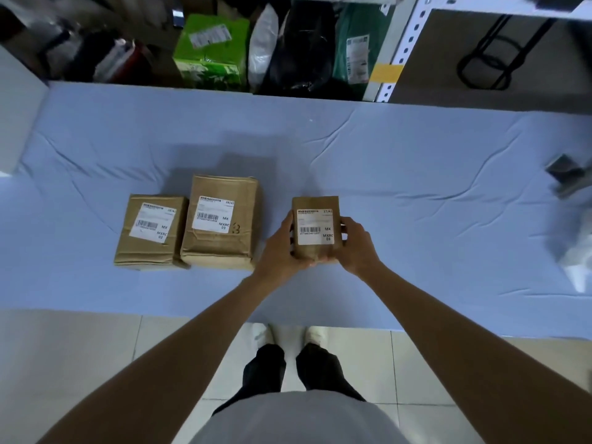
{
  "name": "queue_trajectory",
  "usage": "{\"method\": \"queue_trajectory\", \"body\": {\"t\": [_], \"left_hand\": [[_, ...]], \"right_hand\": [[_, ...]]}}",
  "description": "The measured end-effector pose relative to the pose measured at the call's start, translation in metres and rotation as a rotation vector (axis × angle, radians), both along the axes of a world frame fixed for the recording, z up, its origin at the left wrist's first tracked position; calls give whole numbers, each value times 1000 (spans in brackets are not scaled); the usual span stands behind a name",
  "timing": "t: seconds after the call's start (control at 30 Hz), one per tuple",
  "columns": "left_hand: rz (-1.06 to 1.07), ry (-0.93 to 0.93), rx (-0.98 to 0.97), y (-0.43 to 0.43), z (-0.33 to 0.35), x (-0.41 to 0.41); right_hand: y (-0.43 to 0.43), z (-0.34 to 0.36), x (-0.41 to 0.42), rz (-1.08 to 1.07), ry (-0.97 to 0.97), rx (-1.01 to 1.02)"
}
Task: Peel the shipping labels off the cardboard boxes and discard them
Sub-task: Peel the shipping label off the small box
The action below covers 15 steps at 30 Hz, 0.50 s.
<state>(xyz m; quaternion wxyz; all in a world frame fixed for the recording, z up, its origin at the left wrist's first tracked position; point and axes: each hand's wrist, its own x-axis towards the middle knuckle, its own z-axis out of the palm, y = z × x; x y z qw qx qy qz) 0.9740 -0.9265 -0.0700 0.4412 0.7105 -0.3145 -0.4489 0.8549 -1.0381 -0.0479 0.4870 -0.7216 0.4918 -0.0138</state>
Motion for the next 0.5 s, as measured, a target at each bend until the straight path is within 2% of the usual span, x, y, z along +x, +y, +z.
{"method": "queue_trajectory", "body": {"t": [0.27,0.5], "left_hand": [[51,7,-83,3,3,-6],[135,2,-72,8,11,-3]], "right_hand": [[6,-5,-2,-18,-24,14],[12,-5,3,-37,-80,28]]}}
